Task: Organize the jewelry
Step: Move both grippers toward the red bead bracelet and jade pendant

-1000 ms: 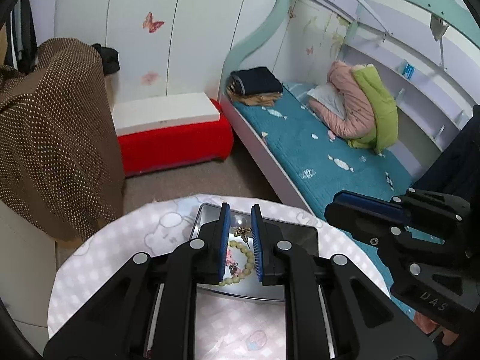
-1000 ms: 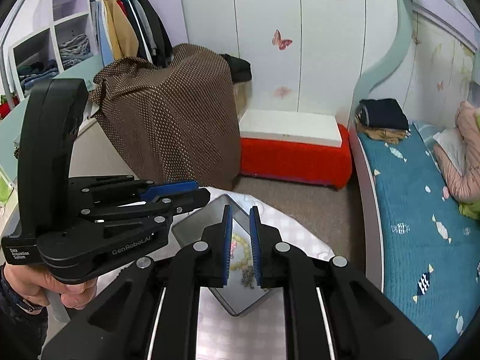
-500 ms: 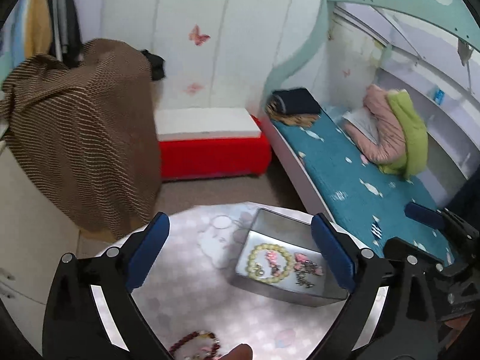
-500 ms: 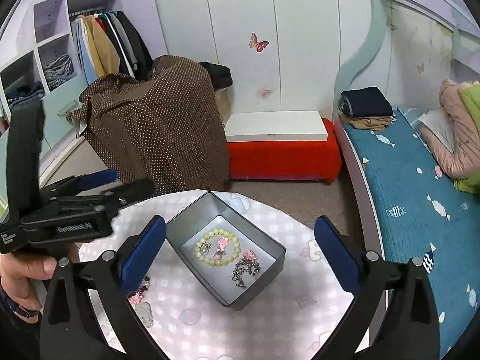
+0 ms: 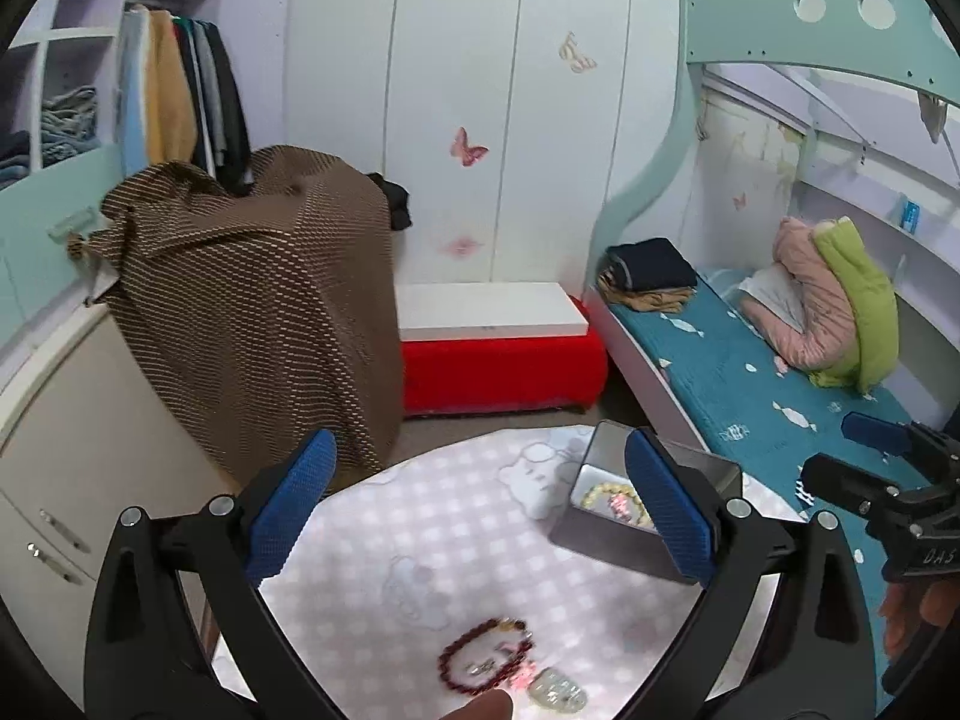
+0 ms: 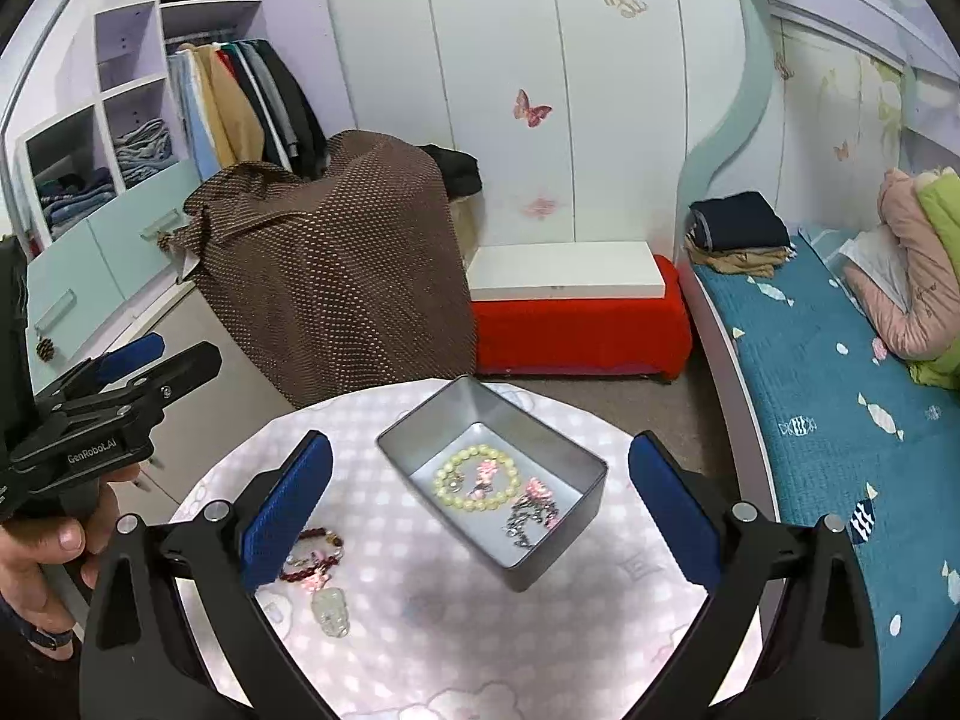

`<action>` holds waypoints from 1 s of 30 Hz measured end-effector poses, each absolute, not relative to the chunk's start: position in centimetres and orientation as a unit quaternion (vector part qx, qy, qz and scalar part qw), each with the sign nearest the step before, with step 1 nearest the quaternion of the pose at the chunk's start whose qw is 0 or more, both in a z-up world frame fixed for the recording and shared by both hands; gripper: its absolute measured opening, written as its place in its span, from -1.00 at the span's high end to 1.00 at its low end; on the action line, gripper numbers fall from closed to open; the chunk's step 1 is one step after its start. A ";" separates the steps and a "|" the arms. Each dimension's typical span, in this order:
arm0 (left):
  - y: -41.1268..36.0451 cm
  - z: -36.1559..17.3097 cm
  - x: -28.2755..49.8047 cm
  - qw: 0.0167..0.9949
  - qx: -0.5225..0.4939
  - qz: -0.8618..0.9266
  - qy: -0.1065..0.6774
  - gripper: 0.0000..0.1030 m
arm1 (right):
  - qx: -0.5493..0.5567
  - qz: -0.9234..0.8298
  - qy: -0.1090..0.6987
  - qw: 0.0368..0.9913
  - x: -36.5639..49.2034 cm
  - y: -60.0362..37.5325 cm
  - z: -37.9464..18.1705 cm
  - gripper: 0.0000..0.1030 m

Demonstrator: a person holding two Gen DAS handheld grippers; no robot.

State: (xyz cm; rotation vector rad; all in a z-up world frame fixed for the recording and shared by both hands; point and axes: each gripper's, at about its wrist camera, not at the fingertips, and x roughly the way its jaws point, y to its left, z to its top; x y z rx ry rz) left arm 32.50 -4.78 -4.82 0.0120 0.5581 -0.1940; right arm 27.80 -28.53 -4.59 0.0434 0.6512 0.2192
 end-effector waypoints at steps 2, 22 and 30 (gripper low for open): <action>-4.2 -5.0 31.6 0.959 0.007 -0.086 0.272 -0.88 | 0.023 0.112 0.314 0.942 27.2 -28.1 -4.5 -0.85; 0.6 -10.8 24.4 0.951 0.017 -0.028 0.308 -0.88 | -0.033 0.149 0.371 0.916 23.9 -22.3 -11.5 -0.85; 1.7 -14.1 23.5 0.938 0.016 -0.020 0.346 -0.88 | -0.085 0.170 0.427 0.884 25.1 -18.2 -17.7 -0.76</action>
